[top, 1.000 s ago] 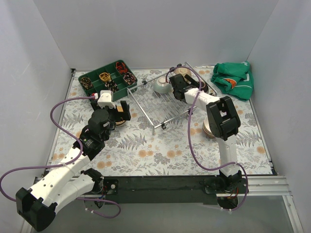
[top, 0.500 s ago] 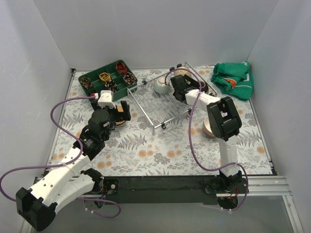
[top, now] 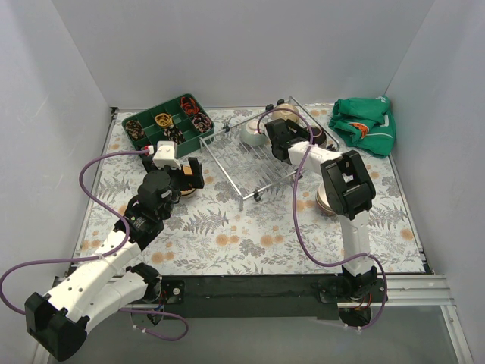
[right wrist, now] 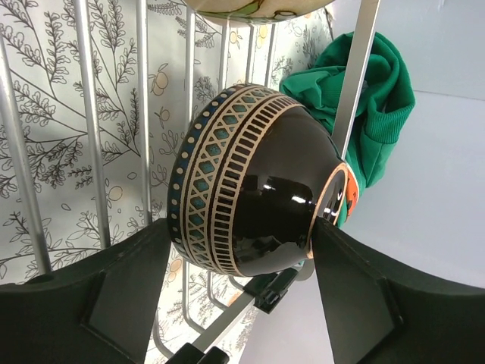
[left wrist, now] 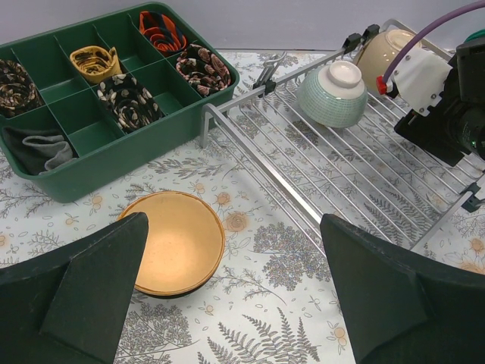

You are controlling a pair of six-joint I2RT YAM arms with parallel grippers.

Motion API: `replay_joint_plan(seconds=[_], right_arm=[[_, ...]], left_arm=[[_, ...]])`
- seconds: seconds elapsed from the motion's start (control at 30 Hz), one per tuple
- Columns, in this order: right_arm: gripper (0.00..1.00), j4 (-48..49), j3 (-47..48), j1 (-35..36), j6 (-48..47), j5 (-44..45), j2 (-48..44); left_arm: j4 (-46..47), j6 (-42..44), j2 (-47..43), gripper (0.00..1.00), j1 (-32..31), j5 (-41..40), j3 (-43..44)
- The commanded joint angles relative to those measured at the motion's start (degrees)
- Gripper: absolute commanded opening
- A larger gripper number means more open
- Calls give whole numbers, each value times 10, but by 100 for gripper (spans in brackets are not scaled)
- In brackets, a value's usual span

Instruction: Unload the bowls from the dish rack

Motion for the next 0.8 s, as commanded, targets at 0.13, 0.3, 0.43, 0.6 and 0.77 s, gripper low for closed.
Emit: replay_joint_plan(seconds=[0.13,0.3,0.43,0.6,0.77], right_arm=[[71,33,-64,-4,-9,21,-16],[67,117,-89,6,-53,55,-48],[64,157,-89,10,-69,73,-58],[61,199,-96,12,-88,95,-69],[57,240,-100,12,-100,107,-83]], left_arm=[[10,6,-6,98,3,4,-8],[10,6,-6,98,4,4,-8],[10,6,-6,98,4,4,-8],[11,6,-7,98,4,4,-9],[11,6,-8,98,4,5,-9]])
